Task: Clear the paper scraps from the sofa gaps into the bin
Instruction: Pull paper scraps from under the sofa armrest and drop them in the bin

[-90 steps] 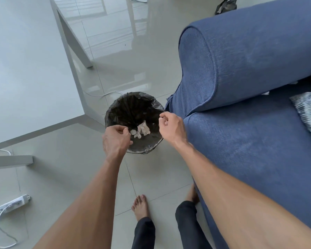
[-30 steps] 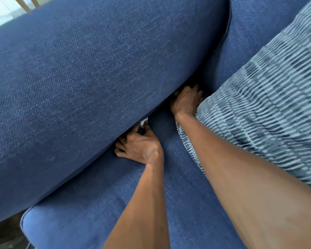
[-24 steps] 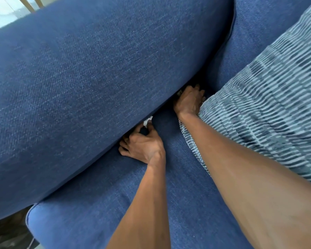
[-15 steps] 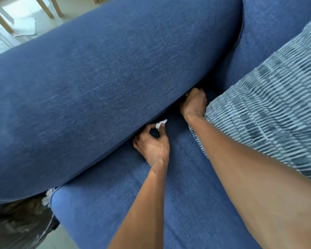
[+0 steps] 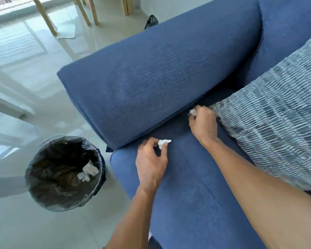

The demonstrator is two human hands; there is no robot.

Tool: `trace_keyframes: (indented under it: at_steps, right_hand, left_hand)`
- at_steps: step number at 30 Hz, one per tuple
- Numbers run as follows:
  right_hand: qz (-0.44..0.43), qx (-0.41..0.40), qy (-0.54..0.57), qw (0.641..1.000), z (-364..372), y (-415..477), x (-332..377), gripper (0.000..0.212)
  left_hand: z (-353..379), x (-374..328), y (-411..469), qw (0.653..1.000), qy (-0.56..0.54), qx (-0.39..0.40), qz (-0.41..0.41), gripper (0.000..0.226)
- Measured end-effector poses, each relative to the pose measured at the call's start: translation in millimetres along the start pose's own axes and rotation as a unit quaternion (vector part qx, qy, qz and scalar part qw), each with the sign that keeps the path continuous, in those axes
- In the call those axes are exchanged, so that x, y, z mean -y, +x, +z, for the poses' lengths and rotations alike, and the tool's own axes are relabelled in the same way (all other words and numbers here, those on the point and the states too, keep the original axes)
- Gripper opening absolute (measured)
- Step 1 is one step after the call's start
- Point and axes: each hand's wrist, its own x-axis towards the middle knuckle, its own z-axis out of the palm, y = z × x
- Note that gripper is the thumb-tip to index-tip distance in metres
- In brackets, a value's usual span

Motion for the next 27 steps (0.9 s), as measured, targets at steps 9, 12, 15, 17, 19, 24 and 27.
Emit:
trace_keyframes:
  at_steps: [9,12,15,17,19,24,27]
  right_hand:
    - [-0.017,0.043,0.055,0.997,16.9,-138.1,98.4,0.015]
    - [-0.046,0.072,0.089,0.992,30.6,-177.8,137.8,0.014]
    - [-0.081,0.100,0.116,0.985,47.2,-207.4,173.0,0.011]
    - [-0.106,0.112,0.119,0.981,58.8,-220.6,192.7,0.009]
    - [-0.124,0.129,0.112,0.977,70.5,-229.9,207.9,0.010]
    - [-0.141,0.164,0.093,0.972,95.0,-242.4,232.1,0.010]
    - [-0.148,0.175,0.092,0.969,105.1,-249.5,242.1,0.010]
  left_hand:
    - [-150.2,98.2,-52.3,0.995,0.062,-0.057,-0.060,0.024]
    - [-197.7,130.9,-62.9,0.990,0.065,-0.078,-0.102,0.024]
    - [-238.1,161.3,-68.7,0.985,0.060,-0.093,-0.134,0.021]
    - [-257.6,179.9,-68.6,0.979,0.054,-0.107,-0.163,0.021]
    - [-269.3,195.1,-66.0,0.973,0.041,-0.122,-0.192,0.022]
    - [-279.5,214.8,-48.3,0.966,0.028,-0.140,-0.214,0.023]
    - [-281.7,222.2,-38.1,0.965,0.019,-0.141,-0.219,0.024]
